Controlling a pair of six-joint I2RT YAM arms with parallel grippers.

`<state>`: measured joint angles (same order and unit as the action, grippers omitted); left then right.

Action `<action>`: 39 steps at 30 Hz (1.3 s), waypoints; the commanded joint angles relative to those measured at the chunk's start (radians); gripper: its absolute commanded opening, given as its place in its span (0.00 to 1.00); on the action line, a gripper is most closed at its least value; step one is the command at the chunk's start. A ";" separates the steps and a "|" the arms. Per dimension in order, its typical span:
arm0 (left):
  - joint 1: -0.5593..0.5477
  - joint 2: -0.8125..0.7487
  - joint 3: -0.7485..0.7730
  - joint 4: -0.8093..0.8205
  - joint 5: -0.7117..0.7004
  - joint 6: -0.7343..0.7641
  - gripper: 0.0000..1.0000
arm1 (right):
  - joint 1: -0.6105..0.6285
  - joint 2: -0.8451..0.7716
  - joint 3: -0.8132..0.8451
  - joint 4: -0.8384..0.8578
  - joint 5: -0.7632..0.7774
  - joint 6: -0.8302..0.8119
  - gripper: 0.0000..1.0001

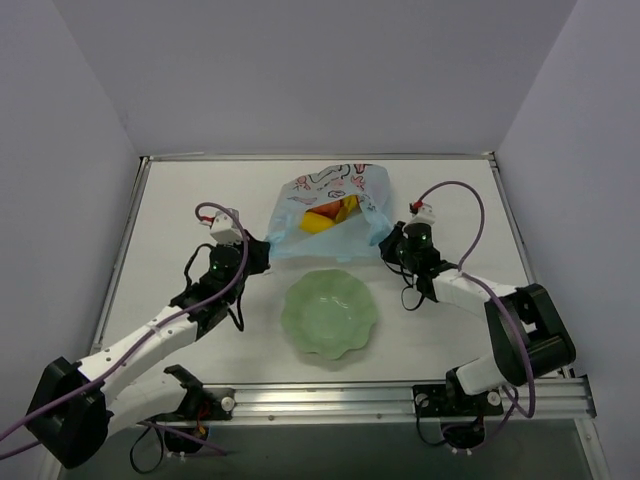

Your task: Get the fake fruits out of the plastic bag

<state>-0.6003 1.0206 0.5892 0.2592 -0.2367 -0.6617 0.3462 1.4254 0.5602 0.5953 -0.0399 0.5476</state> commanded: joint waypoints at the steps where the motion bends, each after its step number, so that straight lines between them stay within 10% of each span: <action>1: 0.039 0.025 -0.009 0.083 -0.018 -0.101 0.02 | -0.006 0.084 0.089 0.038 0.170 -0.041 0.00; 13: 0.082 0.223 0.205 0.146 0.128 0.056 0.09 | 0.004 0.118 0.156 0.032 0.140 -0.066 0.00; 20: 0.088 0.205 0.209 0.129 0.174 0.074 0.82 | 0.014 0.116 0.184 0.012 0.133 -0.077 0.00; 24: 0.086 0.127 0.225 0.016 0.180 0.119 0.94 | 0.017 0.106 0.188 0.012 0.127 -0.077 0.00; 39: 0.143 0.447 0.483 -0.015 0.349 0.192 0.88 | 0.022 0.096 0.221 -0.026 0.121 -0.100 0.00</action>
<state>-0.5064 1.4631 0.9943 0.2195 0.0929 -0.4953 0.3618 1.5612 0.7414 0.5755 0.0673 0.4679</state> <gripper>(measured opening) 0.919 0.003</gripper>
